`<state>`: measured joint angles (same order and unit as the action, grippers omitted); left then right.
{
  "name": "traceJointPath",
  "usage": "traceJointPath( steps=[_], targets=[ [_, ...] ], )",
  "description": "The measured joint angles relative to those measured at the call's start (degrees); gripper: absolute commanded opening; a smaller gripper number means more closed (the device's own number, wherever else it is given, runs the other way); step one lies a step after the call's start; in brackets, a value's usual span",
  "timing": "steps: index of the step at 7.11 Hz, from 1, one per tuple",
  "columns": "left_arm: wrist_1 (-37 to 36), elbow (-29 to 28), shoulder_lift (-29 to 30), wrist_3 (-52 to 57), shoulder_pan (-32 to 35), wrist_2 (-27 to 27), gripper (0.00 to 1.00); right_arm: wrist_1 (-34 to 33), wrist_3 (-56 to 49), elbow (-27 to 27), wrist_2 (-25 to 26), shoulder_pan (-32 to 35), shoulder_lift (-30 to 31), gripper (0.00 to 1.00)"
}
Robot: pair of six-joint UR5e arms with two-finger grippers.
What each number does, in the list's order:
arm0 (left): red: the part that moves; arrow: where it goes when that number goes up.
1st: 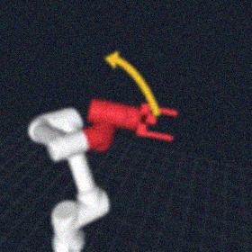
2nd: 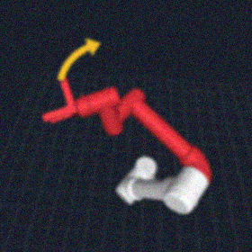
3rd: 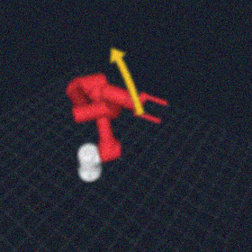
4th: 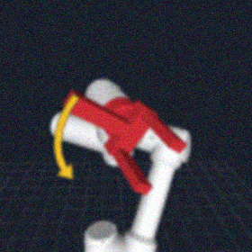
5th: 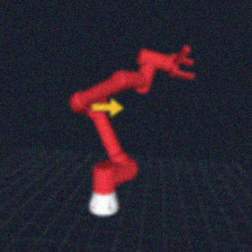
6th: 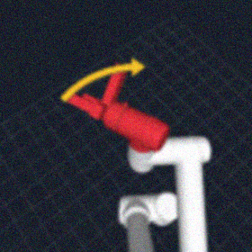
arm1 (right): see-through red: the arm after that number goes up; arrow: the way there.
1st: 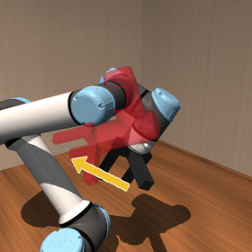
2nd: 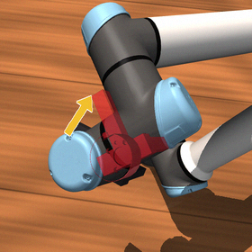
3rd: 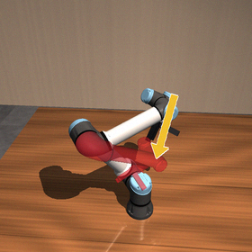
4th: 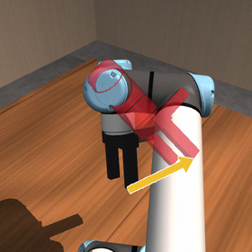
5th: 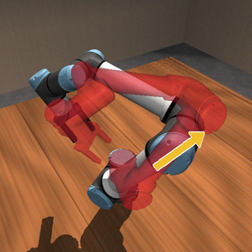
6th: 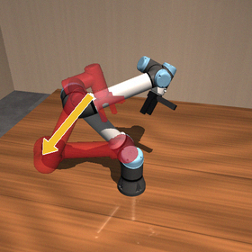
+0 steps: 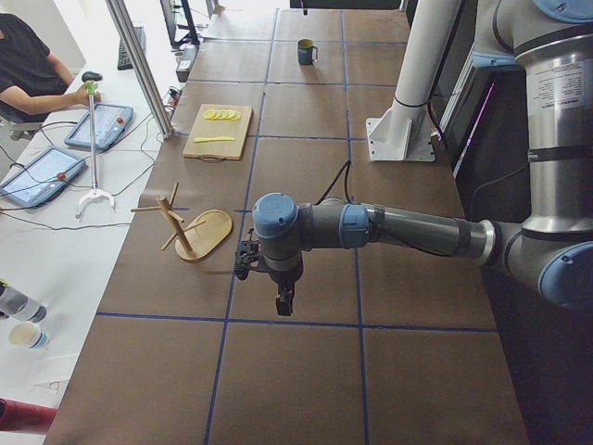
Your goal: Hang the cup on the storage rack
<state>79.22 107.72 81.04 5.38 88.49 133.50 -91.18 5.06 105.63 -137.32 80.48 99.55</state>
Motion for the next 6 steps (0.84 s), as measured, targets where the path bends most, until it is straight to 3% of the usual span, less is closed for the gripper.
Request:
traceJointPath(
  steps=[3, 6],
  targets=[
    [0.14, 1.41, 0.00, 0.03, 0.01, 0.03, 1.00, 16.64, 21.67, -0.11, 3.91, -8.61, 2.56, 0.97],
    [0.07, 2.42, -0.06, -0.18, 0.02, 0.09, 1.00, 19.25, 29.75, -0.70, 5.52, -14.51, 2.38, 0.94]
  ],
)
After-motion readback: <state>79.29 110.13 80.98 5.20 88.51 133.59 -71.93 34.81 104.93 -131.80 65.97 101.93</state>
